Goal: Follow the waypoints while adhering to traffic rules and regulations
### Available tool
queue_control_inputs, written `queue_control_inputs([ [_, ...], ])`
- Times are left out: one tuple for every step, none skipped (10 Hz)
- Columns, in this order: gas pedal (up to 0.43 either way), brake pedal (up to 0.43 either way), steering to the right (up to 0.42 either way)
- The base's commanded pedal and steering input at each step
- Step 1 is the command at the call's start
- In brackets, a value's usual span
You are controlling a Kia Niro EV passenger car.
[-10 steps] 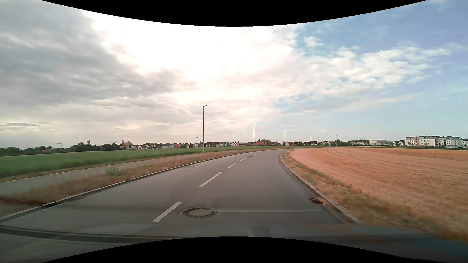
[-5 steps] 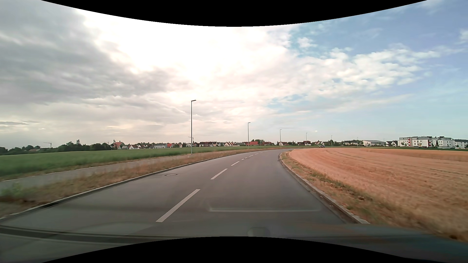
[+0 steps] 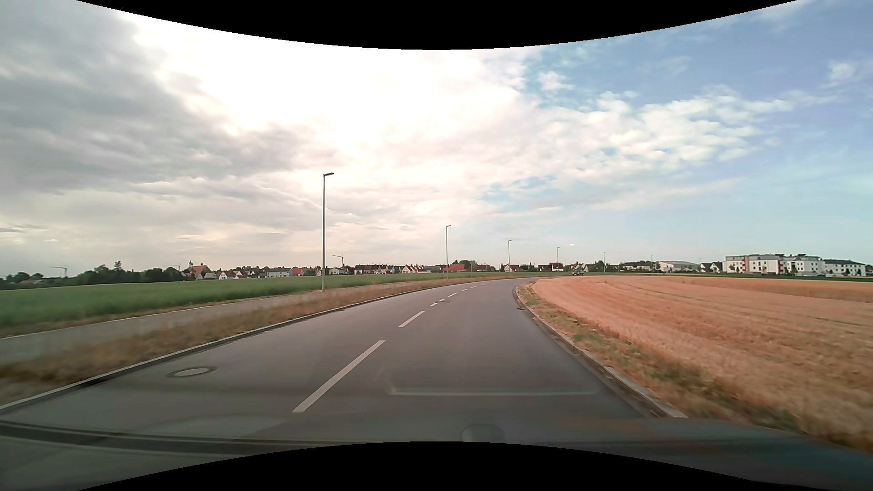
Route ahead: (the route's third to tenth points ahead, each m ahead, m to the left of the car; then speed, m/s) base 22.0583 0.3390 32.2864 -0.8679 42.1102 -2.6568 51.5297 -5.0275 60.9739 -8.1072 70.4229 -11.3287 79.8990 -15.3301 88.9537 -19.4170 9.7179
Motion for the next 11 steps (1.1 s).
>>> queue_control_inputs([
  [0.248, 0.0, 0.041],
  [0.26, 0.0, 0.04],
  [0.26, 0.0, 0.039],
  [0.268, 0.0, 0.04],
  [0.28, 0.0, 0.038],
  [0.28, 0.0, 0.033],
  [0.287, 0.0, 0.028],
  [0.311, 0.0, 0.024],
  [0.311, 0.0, 0.024],
  [0.311, 0.0, 0.024],
  [0.311, 0.0, 0.025],
])
